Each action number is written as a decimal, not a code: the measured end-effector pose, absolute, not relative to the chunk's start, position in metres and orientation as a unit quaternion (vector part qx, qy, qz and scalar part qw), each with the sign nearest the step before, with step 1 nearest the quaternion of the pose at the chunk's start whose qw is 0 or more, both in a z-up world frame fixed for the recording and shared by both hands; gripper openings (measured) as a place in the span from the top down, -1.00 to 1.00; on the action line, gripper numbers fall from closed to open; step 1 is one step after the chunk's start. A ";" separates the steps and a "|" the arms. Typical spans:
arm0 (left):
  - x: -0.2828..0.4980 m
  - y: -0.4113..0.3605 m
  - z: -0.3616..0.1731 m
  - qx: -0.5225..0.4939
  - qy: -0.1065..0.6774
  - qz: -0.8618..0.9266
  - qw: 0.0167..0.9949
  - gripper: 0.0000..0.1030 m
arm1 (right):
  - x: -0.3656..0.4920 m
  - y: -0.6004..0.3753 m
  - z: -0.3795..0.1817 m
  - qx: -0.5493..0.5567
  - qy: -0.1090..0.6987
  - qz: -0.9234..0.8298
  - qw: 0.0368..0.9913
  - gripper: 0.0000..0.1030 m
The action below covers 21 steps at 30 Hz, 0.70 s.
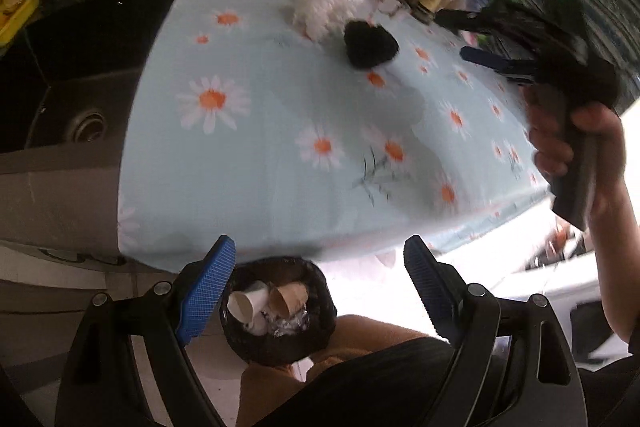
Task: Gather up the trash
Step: 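Raise both grippers back up toward the counter, then grasp the black knit glove with the left gripper while the right gripper grasps the clear plastic cup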
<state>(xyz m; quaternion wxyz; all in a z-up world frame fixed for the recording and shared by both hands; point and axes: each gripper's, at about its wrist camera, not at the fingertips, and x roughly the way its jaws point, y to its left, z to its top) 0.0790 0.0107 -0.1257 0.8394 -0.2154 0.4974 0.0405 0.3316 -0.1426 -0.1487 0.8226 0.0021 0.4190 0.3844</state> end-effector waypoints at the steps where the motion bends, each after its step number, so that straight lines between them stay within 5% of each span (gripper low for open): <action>1: 0.083 0.011 -0.124 -0.220 0.496 0.052 0.838 -0.63 | 0.347 -0.137 -0.150 0.003 0.422 0.385 0.821 -0.59; 6: 0.095 0.009 -0.123 -0.236 0.499 0.098 0.828 -0.63 | 0.403 -0.123 -0.155 0.015 0.443 0.382 0.811 -0.58; 11: 0.104 0.001 -0.119 -0.246 0.502 0.132 0.819 -0.63 | 0.449 -0.116 -0.163 0.040 0.474 0.395 0.786 -0.33; 21: 0.127 -0.017 -0.113 -0.222 0.509 0.161 0.816 -0.63 | 0.464 -0.105 -0.184 0.041 0.507 0.425 0.749 0.56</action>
